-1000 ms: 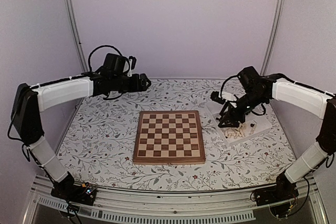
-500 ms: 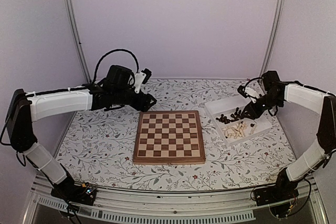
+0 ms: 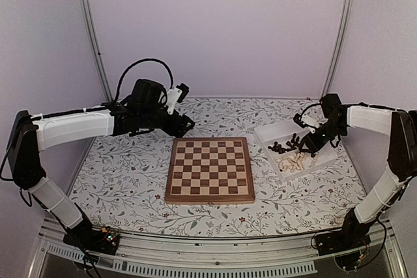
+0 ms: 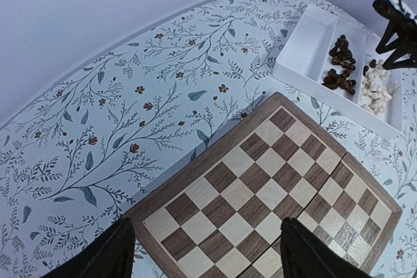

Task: Set up the chess pieces on the board
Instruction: Pick up the chess piece from the storage box.

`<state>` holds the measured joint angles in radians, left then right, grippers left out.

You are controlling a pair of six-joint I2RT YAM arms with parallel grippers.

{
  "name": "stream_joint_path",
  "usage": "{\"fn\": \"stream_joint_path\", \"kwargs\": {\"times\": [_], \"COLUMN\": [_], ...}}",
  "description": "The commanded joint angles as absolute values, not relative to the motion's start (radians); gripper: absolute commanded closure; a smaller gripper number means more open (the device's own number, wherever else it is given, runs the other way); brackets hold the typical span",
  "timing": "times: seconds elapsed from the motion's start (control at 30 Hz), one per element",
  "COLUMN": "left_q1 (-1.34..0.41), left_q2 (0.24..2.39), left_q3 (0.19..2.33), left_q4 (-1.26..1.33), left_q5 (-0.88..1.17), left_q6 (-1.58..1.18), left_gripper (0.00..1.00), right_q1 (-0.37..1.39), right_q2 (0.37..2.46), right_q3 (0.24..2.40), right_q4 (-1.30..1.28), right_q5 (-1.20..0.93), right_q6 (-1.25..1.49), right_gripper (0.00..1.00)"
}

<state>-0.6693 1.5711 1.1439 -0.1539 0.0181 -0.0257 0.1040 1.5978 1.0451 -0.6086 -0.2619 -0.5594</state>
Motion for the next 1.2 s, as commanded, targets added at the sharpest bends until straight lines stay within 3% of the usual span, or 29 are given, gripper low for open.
{"fn": "stream_joint_path", "kwargs": {"times": [0.0, 0.23, 0.7, 0.97, 1.17], "left_q1": [-0.667, -0.666, -0.666, -0.656, -0.636], "left_q2": [1.570, 1.583, 1.587, 1.583, 1.562], "left_q3": [1.175, 1.182, 1.192, 1.204, 1.202], "left_q4": [-0.170, -0.184, -0.198, -0.213, -0.222], "left_q5": [0.032, 0.032, 0.039, 0.069, 0.049], "left_q6": [-0.011, -0.011, -0.014, -0.020, -0.011], "left_gripper": [0.21, 0.21, 0.21, 0.21, 0.21], "right_q1": [0.105, 0.104, 0.104, 0.106, 0.151], "right_q2": [1.626, 1.649, 1.648, 1.503, 1.426], "right_q3": [1.024, 1.016, 1.036, 1.126, 1.219], "right_q4": [-0.617, -0.614, -0.620, -0.782, -0.887], "right_q5": [-0.254, -0.255, -0.249, -0.254, -0.374], "right_q6": [-0.554, -0.552, -0.542, -0.556, -0.592], "right_gripper": [0.56, 0.65, 0.94, 0.98, 0.99]}}
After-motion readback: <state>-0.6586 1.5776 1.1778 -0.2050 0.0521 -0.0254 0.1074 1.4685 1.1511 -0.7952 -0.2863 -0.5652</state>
